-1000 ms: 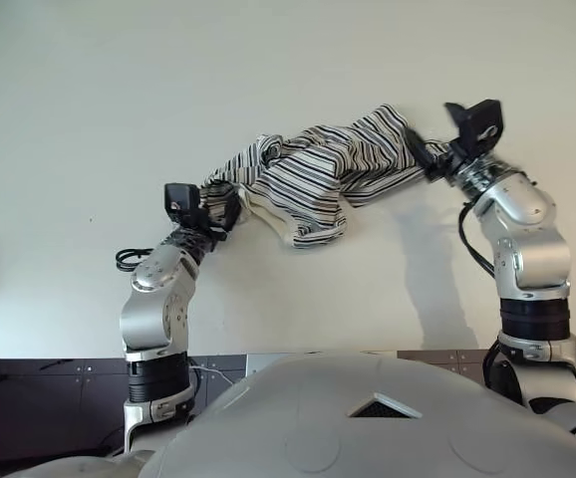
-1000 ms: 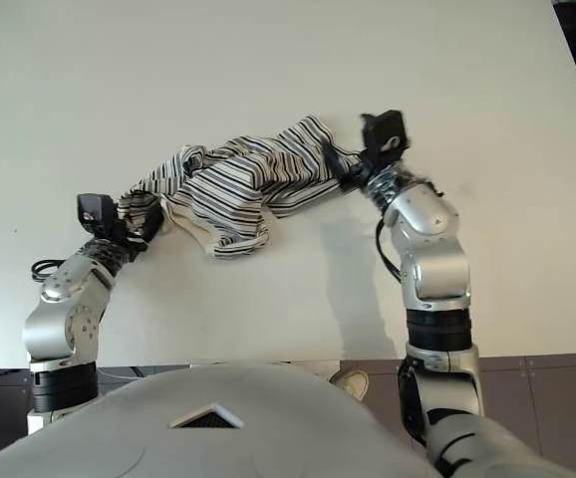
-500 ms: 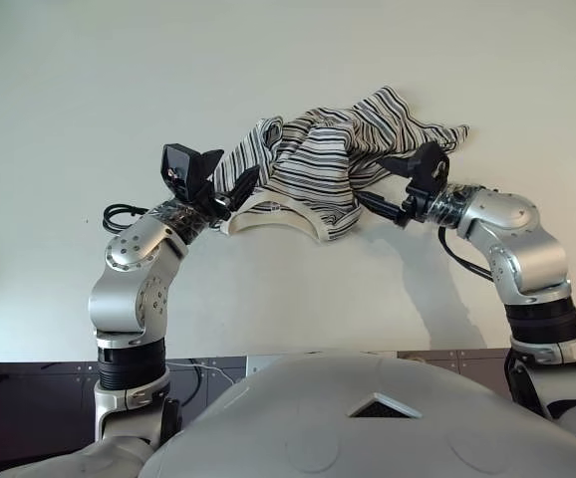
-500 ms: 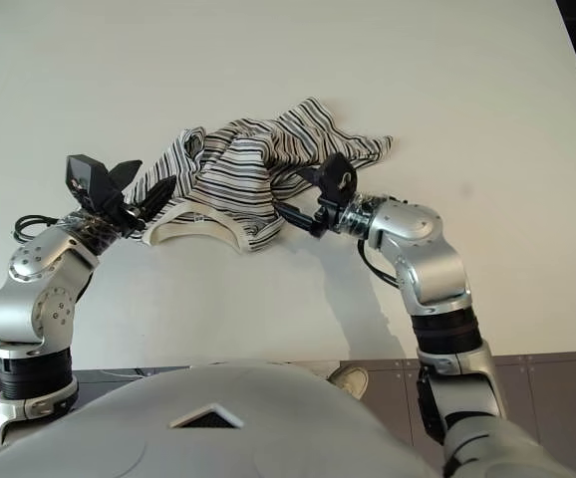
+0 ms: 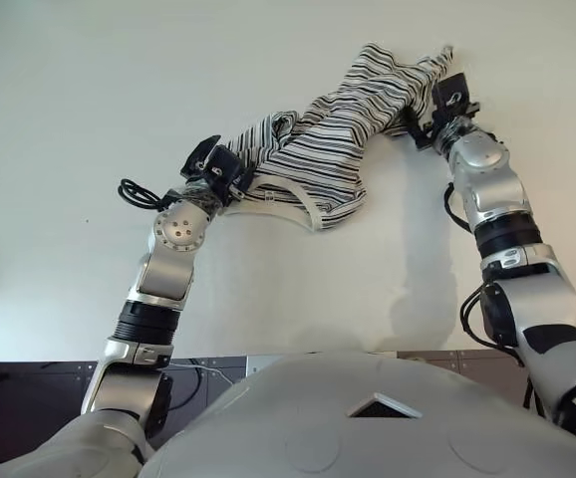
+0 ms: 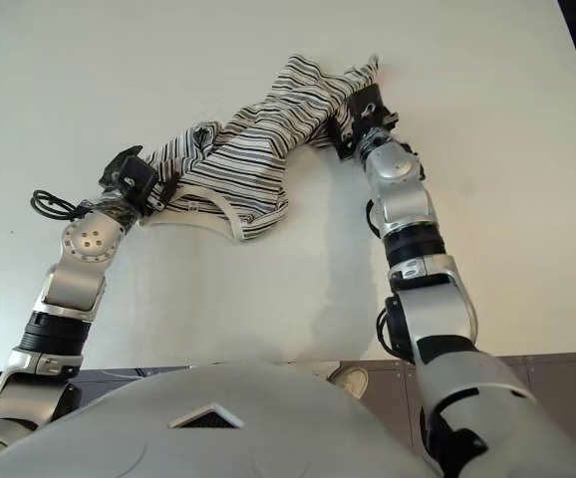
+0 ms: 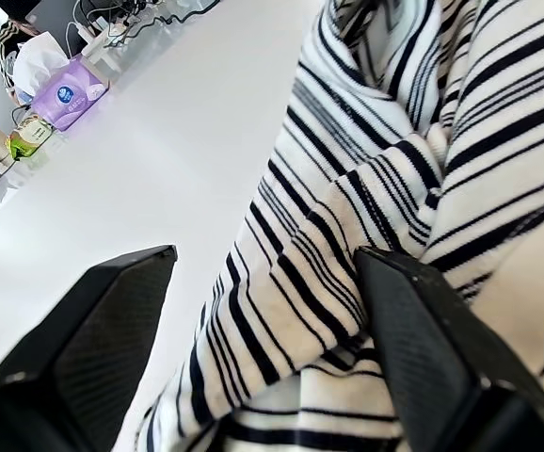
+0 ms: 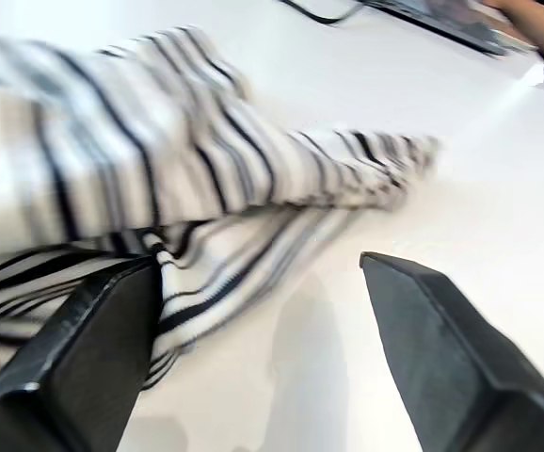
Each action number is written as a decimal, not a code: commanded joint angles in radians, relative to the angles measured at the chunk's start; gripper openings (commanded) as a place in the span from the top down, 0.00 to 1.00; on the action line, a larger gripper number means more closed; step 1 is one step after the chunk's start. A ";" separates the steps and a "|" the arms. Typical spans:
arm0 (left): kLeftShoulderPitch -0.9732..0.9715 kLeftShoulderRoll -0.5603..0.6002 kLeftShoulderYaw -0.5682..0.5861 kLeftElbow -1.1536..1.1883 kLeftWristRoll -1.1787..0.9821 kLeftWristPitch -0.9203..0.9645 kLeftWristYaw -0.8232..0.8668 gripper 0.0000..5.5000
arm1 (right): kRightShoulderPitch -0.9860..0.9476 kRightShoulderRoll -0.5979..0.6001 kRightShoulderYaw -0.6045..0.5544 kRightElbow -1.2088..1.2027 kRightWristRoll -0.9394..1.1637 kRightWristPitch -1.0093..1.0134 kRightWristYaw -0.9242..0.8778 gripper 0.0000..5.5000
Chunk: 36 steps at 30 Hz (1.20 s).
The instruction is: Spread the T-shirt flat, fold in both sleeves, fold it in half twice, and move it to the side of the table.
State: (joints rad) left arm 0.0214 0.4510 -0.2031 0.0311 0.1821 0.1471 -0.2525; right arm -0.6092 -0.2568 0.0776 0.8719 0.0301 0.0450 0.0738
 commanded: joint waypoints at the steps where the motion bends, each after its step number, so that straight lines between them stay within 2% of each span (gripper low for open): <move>1: 0.126 0.027 -0.029 0.048 0.003 0.061 -0.073 0.36 | 0.002 0.046 -0.110 -0.087 0.147 -0.056 0.130 0.34; 4: 0.122 -0.004 -0.009 0.024 -0.025 0.083 -0.059 0.36 | 0.284 -0.014 0.043 -0.562 0.214 0.131 0.367 0.34; 7: 0.142 -0.029 0.015 -0.041 -0.059 0.121 -0.046 0.36 | 0.523 -0.191 0.190 -0.944 0.199 0.272 0.534 0.34; 11: 0.176 -0.026 0.029 -0.075 -0.065 0.139 -0.041 0.36 | 0.622 -0.282 0.191 -1.123 0.180 0.352 0.580 0.34; 14: 0.190 -0.027 0.029 -0.079 -0.059 0.150 -0.036 0.36 | 0.621 -0.290 0.195 -1.184 0.180 0.409 0.583 0.34; 19: 0.188 -0.032 0.022 -0.088 -0.056 0.160 -0.041 0.36 | 0.576 -0.233 0.236 -1.176 0.149 0.439 0.556 0.34; 24: 0.215 -0.024 0.011 -0.095 -0.052 0.161 -0.049 0.36 | 0.530 -0.173 0.280 -0.993 0.021 0.392 0.459 0.34; 29: 0.245 -0.012 0.026 -0.077 -0.045 0.161 -0.038 0.36 | 0.575 -0.228 0.290 -0.958 -0.045 0.378 0.464 0.34; 33: 0.296 -0.025 0.058 -0.121 -0.041 0.185 0.005 0.36 | 0.654 -0.309 0.199 -0.956 -0.091 0.415 0.406 0.34; 36: 0.356 -0.069 0.080 -0.185 -0.004 0.212 0.103 0.36 | 0.781 -0.338 0.048 -1.067 -0.067 0.459 0.350 0.34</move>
State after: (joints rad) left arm 0.2665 0.3958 -0.1206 -0.1882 0.1240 0.2422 -0.1909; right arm 0.0517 -0.5508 0.1988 -0.1746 -0.0178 0.4149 0.4500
